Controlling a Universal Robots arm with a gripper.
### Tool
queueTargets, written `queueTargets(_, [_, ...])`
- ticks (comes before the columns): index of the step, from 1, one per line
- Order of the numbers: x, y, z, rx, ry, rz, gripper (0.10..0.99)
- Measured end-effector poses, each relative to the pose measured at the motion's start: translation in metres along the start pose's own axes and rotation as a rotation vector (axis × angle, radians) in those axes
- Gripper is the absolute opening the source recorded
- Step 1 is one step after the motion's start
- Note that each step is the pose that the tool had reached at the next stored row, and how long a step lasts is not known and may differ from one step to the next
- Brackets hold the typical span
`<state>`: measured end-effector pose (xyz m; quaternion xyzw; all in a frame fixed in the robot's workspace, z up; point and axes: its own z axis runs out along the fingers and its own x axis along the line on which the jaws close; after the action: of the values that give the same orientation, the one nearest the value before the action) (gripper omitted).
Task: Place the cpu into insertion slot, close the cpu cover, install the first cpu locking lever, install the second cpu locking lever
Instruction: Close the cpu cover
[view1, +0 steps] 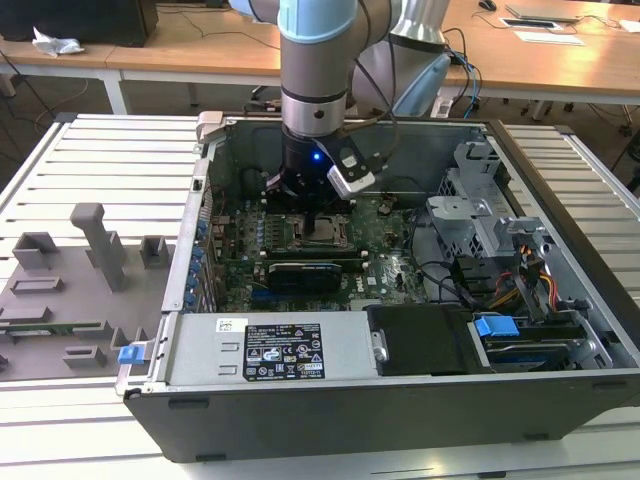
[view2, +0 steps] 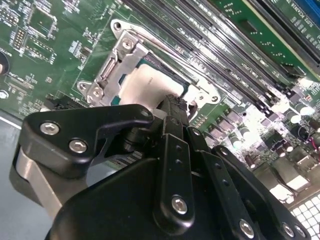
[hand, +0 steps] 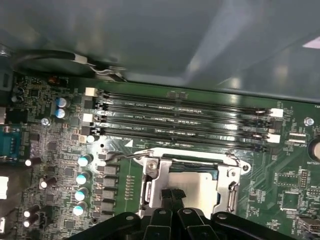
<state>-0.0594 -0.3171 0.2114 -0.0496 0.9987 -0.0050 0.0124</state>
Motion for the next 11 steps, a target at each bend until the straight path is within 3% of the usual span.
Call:
queueTargets(7, [0.0093,0.0010,0.0038,-0.004,-0.0009,0.016,0.106])
queueTargets(11, [0.0098,0.0009,0.0058,-0.004,-0.0004,0.018,0.106])
